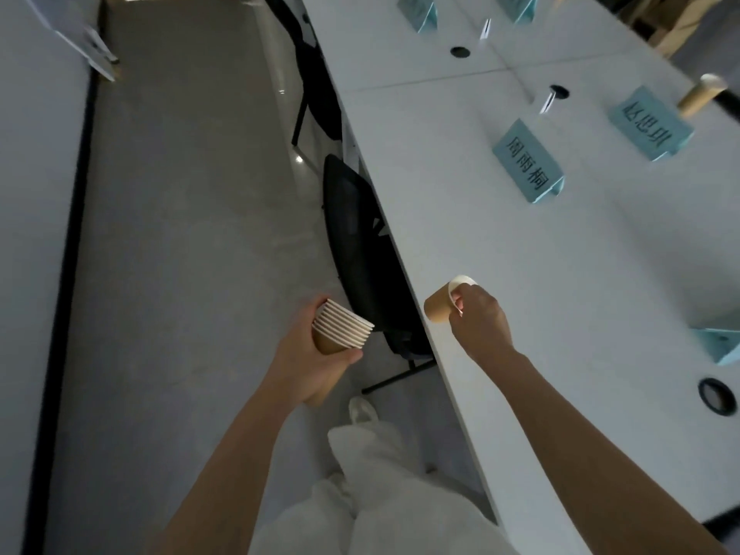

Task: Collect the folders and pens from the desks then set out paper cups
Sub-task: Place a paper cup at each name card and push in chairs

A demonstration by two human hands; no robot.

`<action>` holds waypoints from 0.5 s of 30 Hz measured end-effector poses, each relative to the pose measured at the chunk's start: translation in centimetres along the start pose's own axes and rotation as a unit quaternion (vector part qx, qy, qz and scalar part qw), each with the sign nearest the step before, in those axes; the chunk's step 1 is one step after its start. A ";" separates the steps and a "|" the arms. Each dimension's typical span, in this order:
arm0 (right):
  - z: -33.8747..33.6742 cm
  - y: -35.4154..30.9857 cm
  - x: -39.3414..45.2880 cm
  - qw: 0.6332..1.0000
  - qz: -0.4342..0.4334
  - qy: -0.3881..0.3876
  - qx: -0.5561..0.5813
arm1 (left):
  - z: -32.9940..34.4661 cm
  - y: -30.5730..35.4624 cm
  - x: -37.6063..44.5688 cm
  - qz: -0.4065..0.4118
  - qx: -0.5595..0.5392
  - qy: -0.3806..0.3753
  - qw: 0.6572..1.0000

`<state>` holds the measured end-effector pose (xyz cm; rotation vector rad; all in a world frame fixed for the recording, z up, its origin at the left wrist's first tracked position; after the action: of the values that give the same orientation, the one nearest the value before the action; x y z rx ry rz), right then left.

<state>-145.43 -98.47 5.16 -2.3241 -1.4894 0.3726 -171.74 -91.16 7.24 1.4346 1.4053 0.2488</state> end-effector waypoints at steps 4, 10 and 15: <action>0.0 2.3 6.1 0.999 0.014 -0.008 -0.030 | 0.0 2.3 3.9 0.004 0.012 0.003 1.000; -0.1 4.7 12.5 0.996 0.014 -0.042 -0.071 | -0.6 4.7 8.4 -0.001 0.033 -0.005 0.999; 1.0 5.2 14.9 0.992 0.006 -0.087 -0.090 | -0.9 5.7 11.1 -0.010 0.040 -0.001 0.999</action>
<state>-135.46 -86.76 1.56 -2.4965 -1.6533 0.4726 -165.84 -80.13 6.45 1.4844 1.4412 0.1795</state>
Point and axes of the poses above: each hand's wrist, its own x-axis towards the middle knuckle, its own z-axis out of the palm, y = z × x, the point moved 2 cm from there along x, towards the middle knuckle, and after that the axes turned 11 degrees about -z, right-handed, at the moved point
